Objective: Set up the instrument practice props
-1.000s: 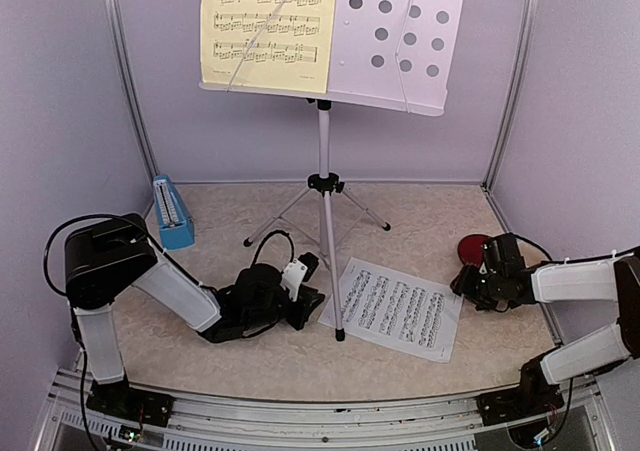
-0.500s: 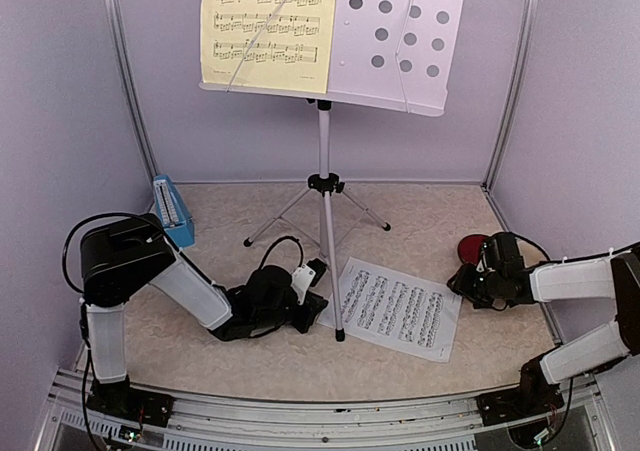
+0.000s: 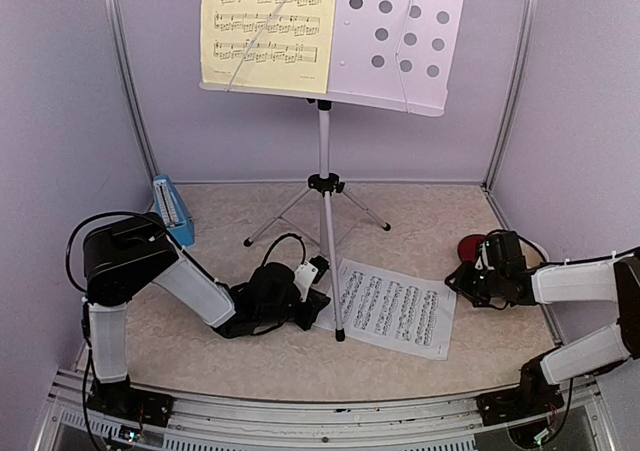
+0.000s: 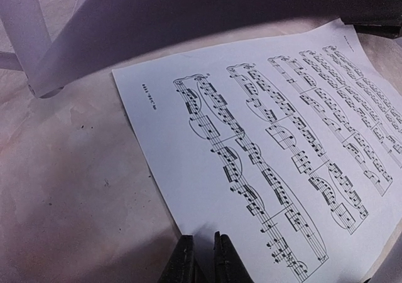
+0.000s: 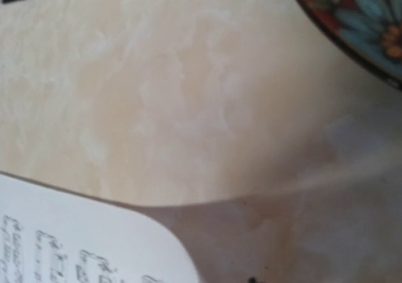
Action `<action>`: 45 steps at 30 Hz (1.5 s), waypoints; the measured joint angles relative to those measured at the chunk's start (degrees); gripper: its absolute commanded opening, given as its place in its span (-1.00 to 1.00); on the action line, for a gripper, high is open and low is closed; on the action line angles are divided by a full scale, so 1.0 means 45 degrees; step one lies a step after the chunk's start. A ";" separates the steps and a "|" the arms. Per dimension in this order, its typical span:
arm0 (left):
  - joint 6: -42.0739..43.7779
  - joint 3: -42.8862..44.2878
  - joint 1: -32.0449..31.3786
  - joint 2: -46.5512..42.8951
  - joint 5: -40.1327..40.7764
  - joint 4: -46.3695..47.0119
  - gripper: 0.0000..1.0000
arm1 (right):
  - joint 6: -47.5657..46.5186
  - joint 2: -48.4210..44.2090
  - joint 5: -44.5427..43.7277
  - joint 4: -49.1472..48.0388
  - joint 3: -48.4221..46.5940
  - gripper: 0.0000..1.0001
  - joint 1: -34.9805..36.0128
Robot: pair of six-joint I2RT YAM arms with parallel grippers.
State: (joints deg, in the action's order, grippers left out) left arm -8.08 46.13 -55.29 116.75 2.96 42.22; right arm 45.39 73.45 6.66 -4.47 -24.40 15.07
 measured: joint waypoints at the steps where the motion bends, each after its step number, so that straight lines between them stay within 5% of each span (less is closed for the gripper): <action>1: 0.0000 0.0000 0.0000 0.0000 0.0000 0.0000 -0.74 | -0.0029 0.0126 0.0049 -0.0019 0.0000 -0.36 0.0000; 3: 0.0005 0.0000 0.0005 0.0000 0.0000 0.0000 -0.74 | -0.0097 0.0355 0.0112 -0.0034 0.0000 -0.37 0.0000; 9: 0.0029 0.0000 0.0005 0.0000 -0.0005 0.0015 -0.76 | -0.0345 0.0607 0.0141 -0.0005 -0.0010 -1.00 0.0015; 17: 0.0180 -0.0680 0.0005 -0.0374 0.0000 0.0510 -0.65 | -0.1054 -0.0505 -0.0083 0.1321 -0.0500 -1.00 0.0029; 29: 0.1025 -0.2637 -0.0053 -0.3667 -0.1156 0.2059 0.02 | -0.5095 -0.4051 0.0126 0.4231 -0.3507 -1.00 0.0044; 36: 0.3007 -0.0185 -0.0758 -0.4614 -0.2011 0.0724 0.15 | -0.8534 -0.4197 0.1365 0.6144 -0.5833 -1.00 0.0044; 45: 0.5595 0.3876 -0.0879 -0.3536 -0.2657 -0.1676 0.26 | -1.1132 -0.4935 0.2909 0.8189 -0.7815 -1.00 0.0262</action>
State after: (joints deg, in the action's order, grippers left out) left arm 17.10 63.57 -59.24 100.84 -8.99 34.68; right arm -4.71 51.24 19.75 32.38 -59.57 16.25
